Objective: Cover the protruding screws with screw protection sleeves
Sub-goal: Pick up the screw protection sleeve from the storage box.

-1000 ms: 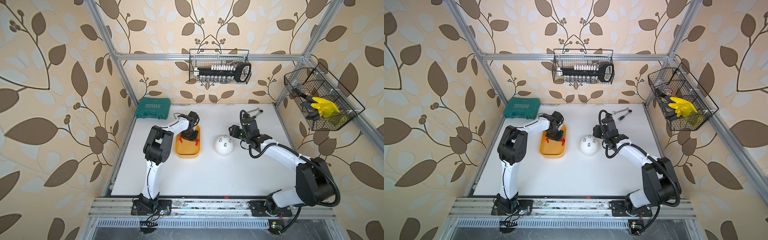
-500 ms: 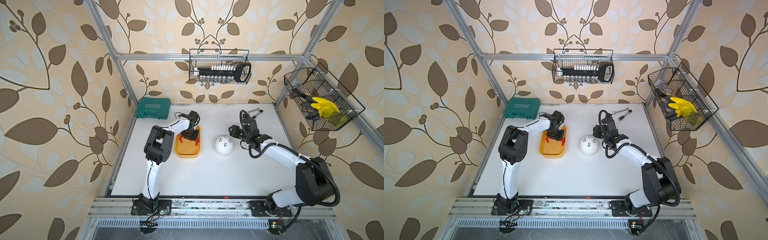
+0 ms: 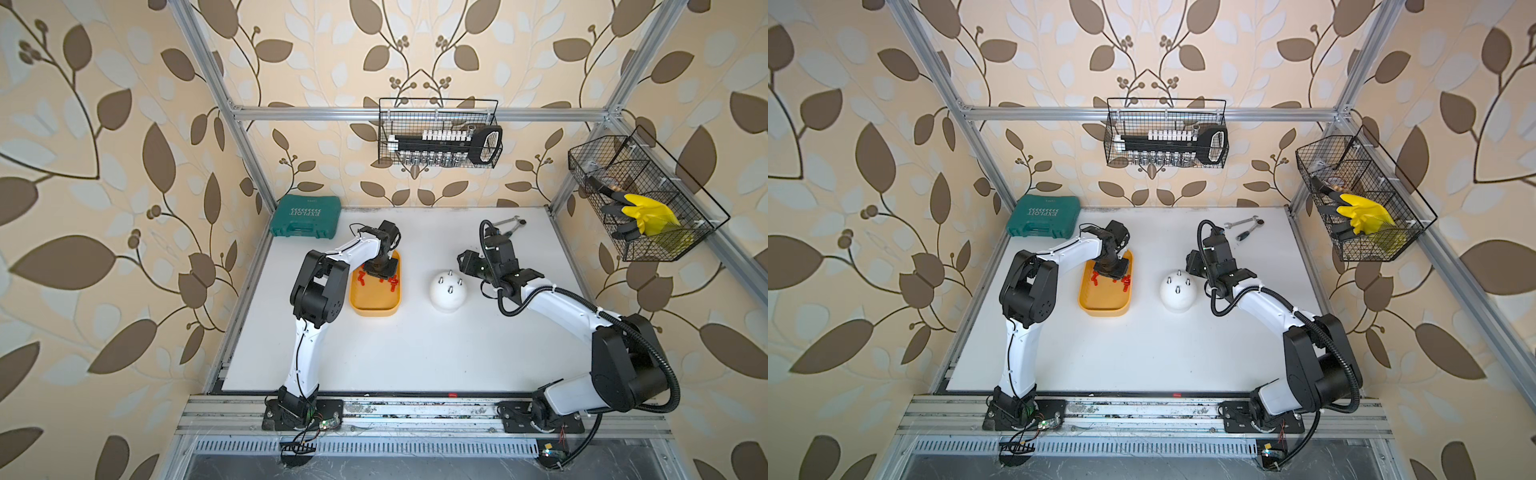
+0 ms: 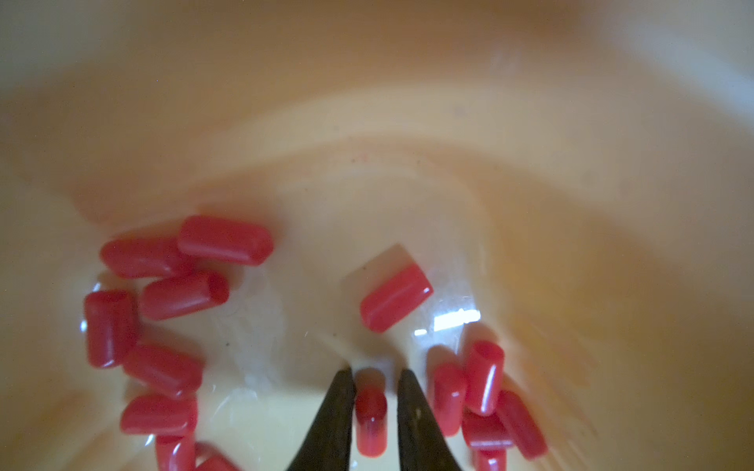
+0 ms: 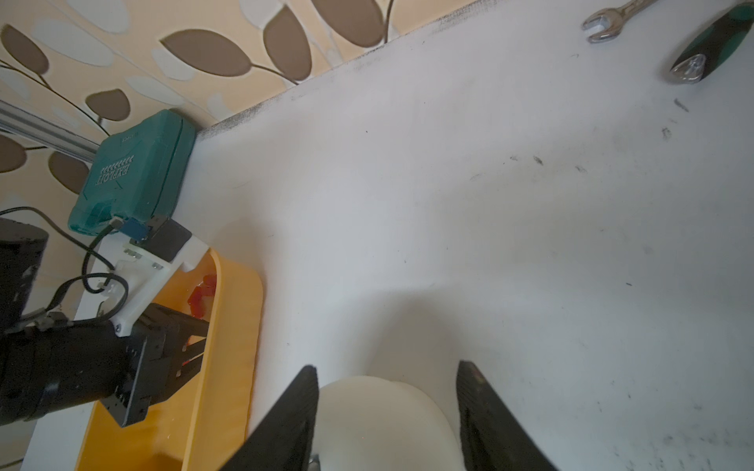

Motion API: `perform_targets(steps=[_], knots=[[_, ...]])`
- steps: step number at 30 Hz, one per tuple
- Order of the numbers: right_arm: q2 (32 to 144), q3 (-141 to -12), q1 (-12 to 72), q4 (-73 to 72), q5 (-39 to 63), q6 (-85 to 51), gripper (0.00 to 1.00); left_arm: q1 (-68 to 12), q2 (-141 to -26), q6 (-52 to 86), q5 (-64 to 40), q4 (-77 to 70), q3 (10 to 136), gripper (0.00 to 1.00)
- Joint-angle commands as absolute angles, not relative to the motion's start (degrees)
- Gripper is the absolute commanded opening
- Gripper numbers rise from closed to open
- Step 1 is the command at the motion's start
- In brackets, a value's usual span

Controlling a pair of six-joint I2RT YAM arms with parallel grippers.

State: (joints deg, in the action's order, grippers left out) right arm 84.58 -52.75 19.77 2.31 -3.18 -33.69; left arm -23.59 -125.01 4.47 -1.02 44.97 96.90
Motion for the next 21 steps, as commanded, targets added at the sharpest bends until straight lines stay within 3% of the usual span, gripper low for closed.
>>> perform_targets(steps=[1, 21], knots=[[85.2, -52.2, 20.0, 1.8, -3.0, -34.2, 0.56, -23.7, -126.0, 3.8, -0.2, 45.6, 97.8, 0.22], [84.8, -52.2, 20.5, 1.8, -3.1, -34.2, 0.56, -23.7, -120.0, 5.4, -1.0, 43.2, 95.2, 0.16]])
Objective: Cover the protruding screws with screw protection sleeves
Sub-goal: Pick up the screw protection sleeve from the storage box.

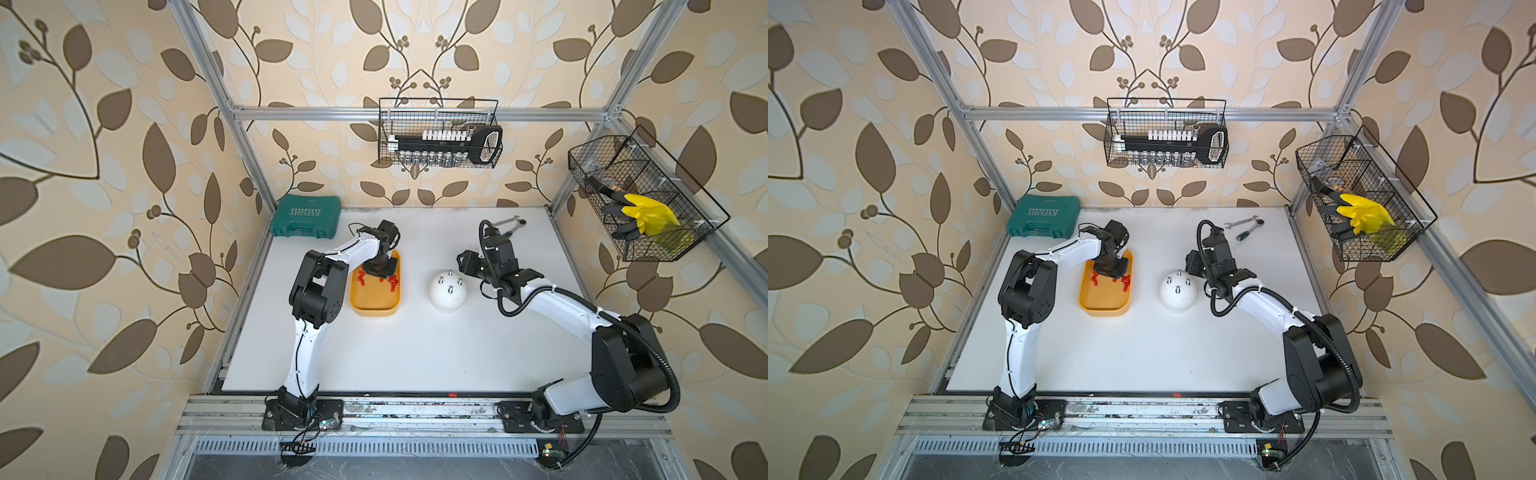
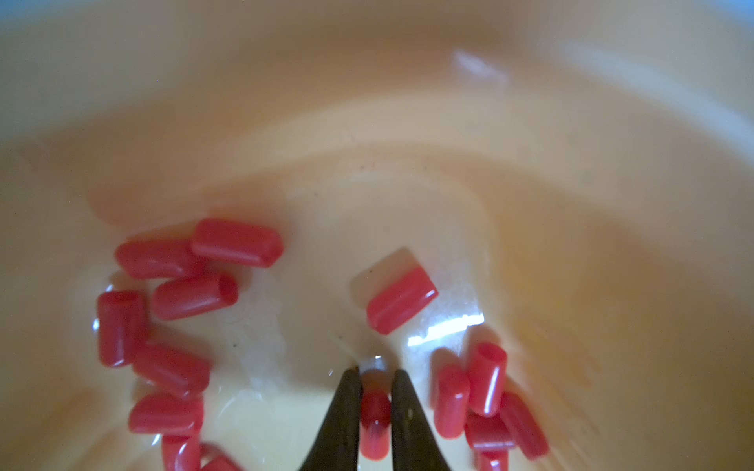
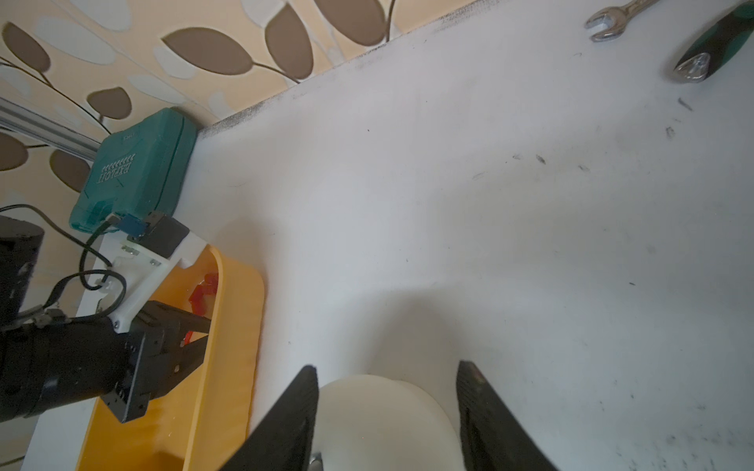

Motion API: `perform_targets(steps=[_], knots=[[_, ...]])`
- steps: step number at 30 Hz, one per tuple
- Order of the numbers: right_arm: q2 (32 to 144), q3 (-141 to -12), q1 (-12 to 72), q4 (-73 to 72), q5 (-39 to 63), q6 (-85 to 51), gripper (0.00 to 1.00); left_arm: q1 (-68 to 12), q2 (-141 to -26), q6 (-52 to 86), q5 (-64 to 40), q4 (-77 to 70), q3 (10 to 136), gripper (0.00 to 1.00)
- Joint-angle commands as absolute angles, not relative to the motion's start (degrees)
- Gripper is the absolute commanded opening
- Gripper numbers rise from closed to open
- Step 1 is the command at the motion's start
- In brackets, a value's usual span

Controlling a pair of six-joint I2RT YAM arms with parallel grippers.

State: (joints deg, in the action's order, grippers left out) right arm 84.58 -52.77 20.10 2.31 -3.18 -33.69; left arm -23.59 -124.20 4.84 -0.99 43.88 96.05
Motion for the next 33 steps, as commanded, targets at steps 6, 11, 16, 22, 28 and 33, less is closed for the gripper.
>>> perform_targets(steps=[6, 11, 16, 22, 28, 33], knots=[[84.8, -52.1, 20.5, 1.9, -3.4, -34.0, 0.56, -23.7, -116.6, 6.5, -1.6, 41.8, 93.9, 0.16], [84.0, -51.8, 20.5, 2.0, -4.7, -33.4, 0.56, -23.8, -111.5, 7.7, -2.2, 40.4, 92.4, 0.16], [81.3, -49.2, 20.5, 1.1, -6.8, -33.0, 0.56, -23.7, -105.5, 9.3, -4.3, 38.8, 90.7, 0.16], [76.9, -43.7, 20.6, -3.5, -6.8, -33.2, 0.56, -24.6, -99.3, 12.0, -10.4, 35.9, 89.7, 0.16], [71.8, -37.0, 20.6, -9.4, -6.0, -33.3, 0.56, -27.7, -94.4, 16.6, -17.4, 26.1, 85.7, 0.16], [66.7, -32.4, 20.5, -14.9, -7.2, -32.6, 0.56, -31.1, -92.5, 18.9, -19.8, 16.8, 81.9, 0.16]])
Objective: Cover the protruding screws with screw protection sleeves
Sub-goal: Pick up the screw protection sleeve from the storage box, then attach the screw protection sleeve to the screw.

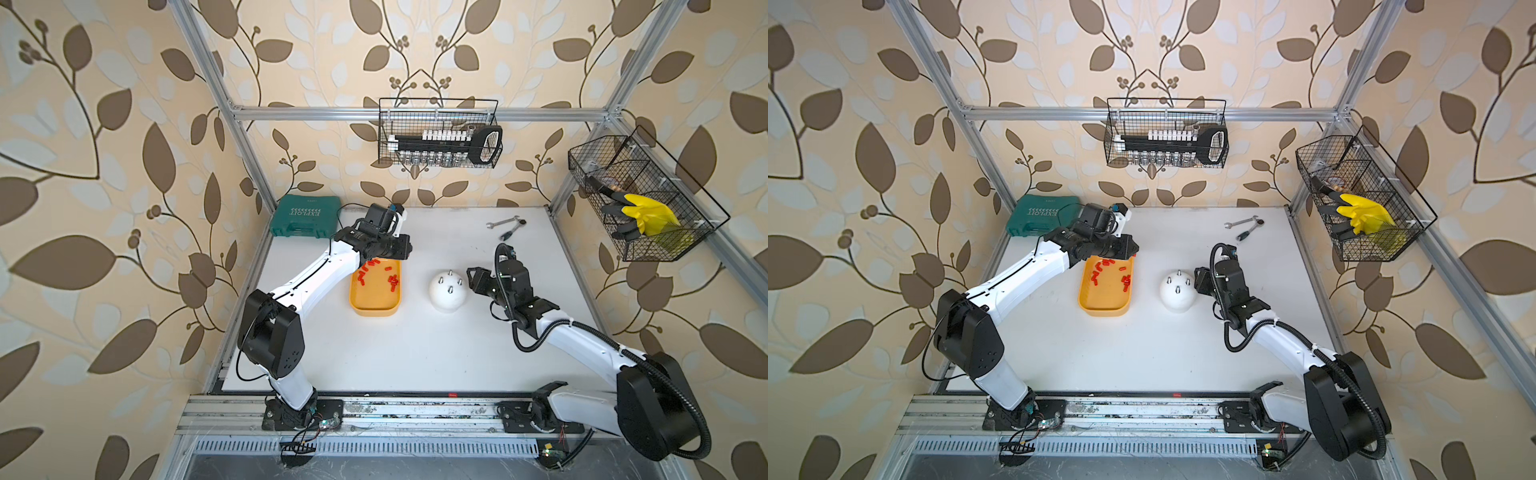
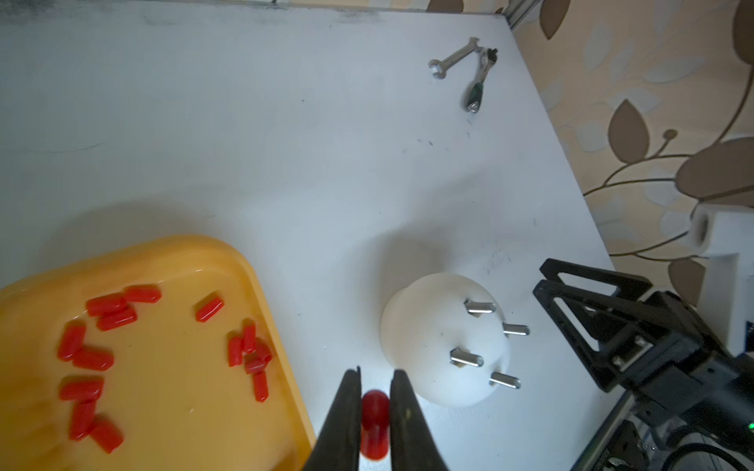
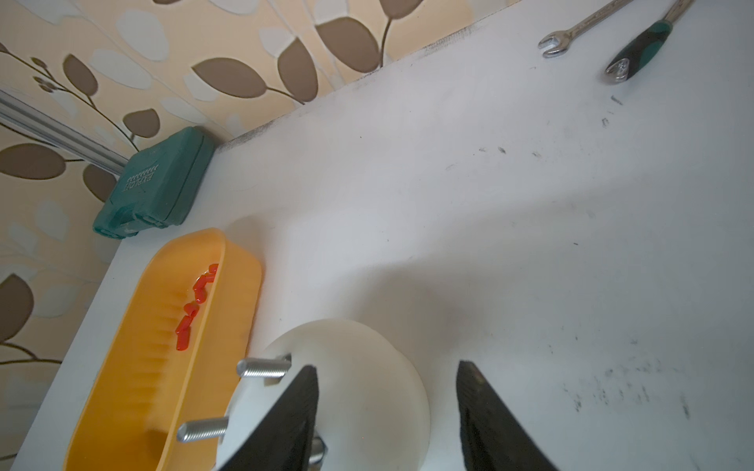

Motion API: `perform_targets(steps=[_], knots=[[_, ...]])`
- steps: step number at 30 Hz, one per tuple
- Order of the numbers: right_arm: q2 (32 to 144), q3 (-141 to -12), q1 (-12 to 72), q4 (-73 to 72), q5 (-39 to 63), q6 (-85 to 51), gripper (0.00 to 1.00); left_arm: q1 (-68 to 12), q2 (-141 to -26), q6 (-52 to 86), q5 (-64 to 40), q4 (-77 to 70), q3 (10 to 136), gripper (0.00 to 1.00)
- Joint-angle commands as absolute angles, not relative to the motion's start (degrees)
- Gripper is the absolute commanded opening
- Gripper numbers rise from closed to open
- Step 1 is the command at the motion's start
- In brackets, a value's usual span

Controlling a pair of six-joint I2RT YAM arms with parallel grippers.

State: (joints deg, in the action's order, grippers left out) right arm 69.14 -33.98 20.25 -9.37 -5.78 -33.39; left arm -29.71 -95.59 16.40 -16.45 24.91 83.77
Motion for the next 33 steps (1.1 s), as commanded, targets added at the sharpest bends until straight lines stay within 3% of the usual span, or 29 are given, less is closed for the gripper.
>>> perform_targets(steps=[1, 8, 33], knots=[[65.8, -31.7, 20.5, -15.4, -7.9, -32.6, 0.56, -31.8, -92.0, 19.3, -20.0, 14.1, 80.5, 0.16], [60.7, -27.1, 20.5, -18.3, -11.7, -32.4, 0.56, -36.6, -90.6, 21.5, -18.7, 0.5, 73.3, 0.16], [60.2, -21.8, 21.0, -25.9, -13.4, -34.0, 0.56, -39.7, -99.6, 19.1, -15.0, -16.0, 67.3, 0.13]])
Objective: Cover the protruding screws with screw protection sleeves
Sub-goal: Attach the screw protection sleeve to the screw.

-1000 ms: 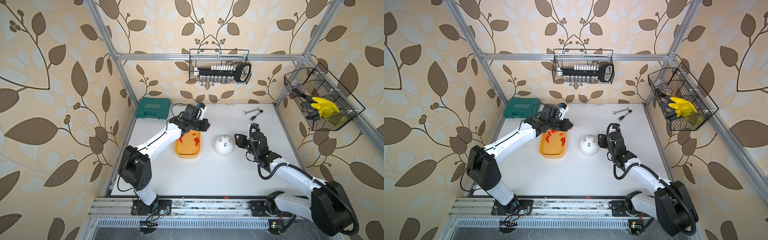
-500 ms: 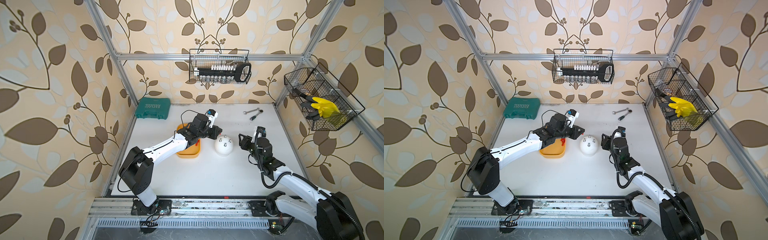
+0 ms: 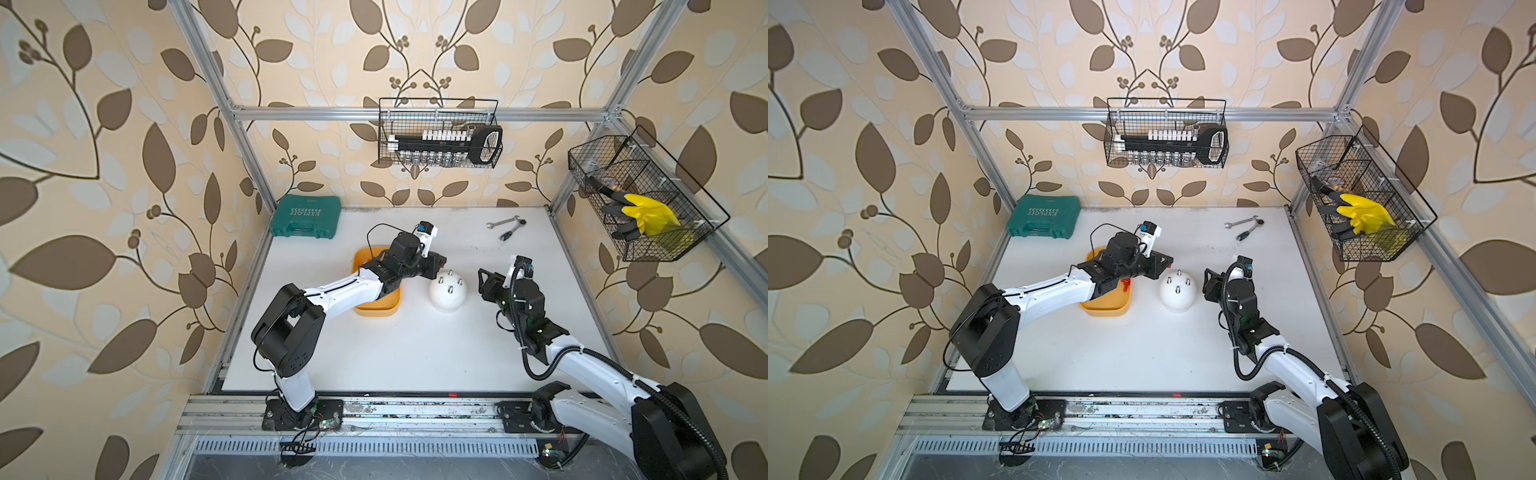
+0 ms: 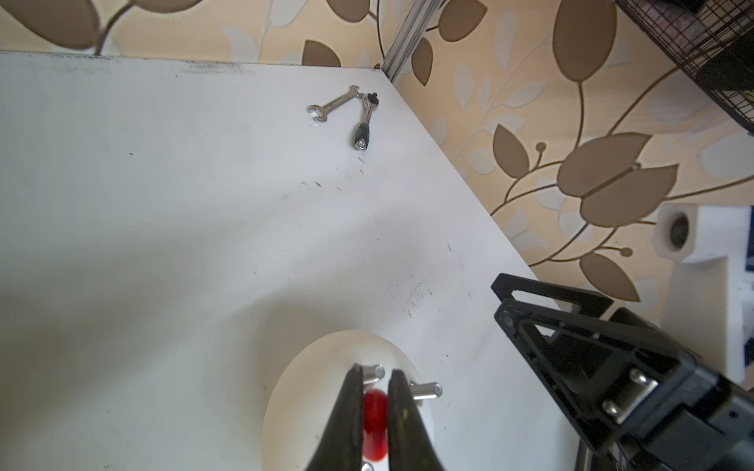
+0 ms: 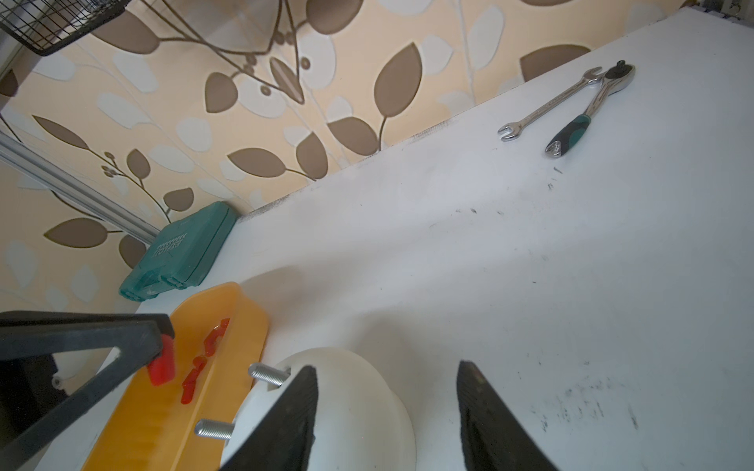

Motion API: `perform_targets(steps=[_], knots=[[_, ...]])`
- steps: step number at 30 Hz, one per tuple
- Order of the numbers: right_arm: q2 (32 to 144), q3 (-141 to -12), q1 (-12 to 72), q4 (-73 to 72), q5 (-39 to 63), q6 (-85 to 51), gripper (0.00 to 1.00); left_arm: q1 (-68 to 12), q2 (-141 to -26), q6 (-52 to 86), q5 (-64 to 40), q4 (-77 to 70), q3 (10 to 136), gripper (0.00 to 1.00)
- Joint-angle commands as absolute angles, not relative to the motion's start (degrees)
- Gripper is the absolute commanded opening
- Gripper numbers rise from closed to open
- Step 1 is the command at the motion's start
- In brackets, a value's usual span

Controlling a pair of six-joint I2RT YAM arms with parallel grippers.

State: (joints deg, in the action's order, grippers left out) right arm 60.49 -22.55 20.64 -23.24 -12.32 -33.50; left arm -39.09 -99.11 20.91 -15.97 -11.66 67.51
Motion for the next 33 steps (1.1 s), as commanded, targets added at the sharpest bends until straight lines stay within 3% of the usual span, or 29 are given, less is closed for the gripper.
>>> perform_targets(steps=[1, 33], knots=[[60.2, -21.7, 20.9, -26.0, -13.4, -34.0, 0.56, -39.8, -100.1, 18.9, -15.2, -16.2, 67.2, 0.13], [60.8, -22.2, 21.1, -25.1, -13.7, -33.7, 0.56, -40.2, -100.6, 18.1, -14.3, -17.4, 65.2, 0.13]])
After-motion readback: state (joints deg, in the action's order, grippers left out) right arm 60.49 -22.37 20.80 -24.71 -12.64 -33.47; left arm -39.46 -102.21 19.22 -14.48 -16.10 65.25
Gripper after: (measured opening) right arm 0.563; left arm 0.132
